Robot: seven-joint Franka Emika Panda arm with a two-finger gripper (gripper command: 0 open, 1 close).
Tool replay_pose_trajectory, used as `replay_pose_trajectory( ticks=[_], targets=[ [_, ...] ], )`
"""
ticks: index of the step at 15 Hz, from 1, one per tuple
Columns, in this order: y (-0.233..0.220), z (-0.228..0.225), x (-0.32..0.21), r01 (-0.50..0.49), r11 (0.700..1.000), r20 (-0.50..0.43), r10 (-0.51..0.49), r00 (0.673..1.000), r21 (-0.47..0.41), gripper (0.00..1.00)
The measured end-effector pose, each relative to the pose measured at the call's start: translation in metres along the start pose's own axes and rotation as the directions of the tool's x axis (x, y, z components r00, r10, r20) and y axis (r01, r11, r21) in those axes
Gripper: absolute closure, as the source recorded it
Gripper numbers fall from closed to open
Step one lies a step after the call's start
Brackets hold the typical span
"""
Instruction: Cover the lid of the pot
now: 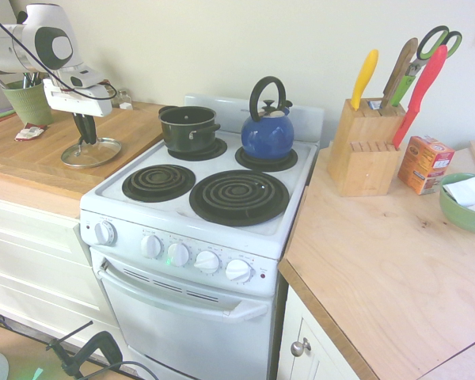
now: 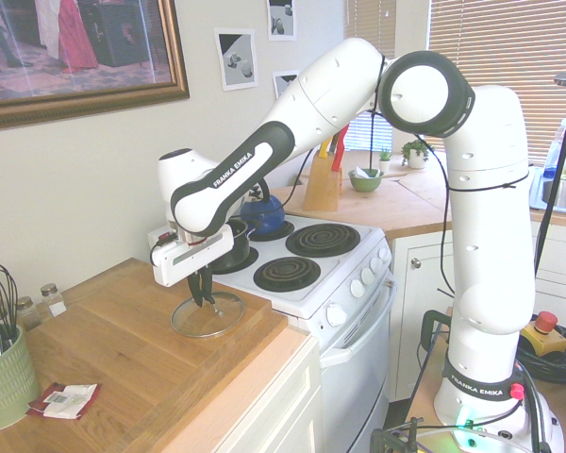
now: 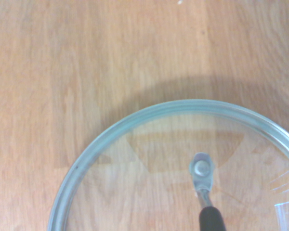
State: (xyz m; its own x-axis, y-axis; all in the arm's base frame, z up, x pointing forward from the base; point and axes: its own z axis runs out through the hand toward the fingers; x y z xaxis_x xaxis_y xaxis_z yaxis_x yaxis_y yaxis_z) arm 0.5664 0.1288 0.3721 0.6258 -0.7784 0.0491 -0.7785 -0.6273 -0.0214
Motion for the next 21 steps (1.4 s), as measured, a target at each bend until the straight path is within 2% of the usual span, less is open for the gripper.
replay_pose_trajectory(
  ticks=[5,9,14,17,21],
  targets=[
    [-0.002,-0.014,0.015,-0.024,0.999,-0.015,0.025,1.000,0.027,1.00],
    [-0.013,-0.086,0.048,-0.063,0.994,-0.057,0.069,0.996,0.089,1.00],
    [0.017,-0.163,0.143,-0.214,0.967,-0.102,0.228,0.968,0.135,1.00],
    [0.034,-0.162,0.198,-0.295,0.947,-0.109,0.309,0.945,0.130,1.00],
    [0.042,-0.130,0.257,-0.359,0.926,-0.097,0.370,0.924,0.116,1.00]
  ],
)
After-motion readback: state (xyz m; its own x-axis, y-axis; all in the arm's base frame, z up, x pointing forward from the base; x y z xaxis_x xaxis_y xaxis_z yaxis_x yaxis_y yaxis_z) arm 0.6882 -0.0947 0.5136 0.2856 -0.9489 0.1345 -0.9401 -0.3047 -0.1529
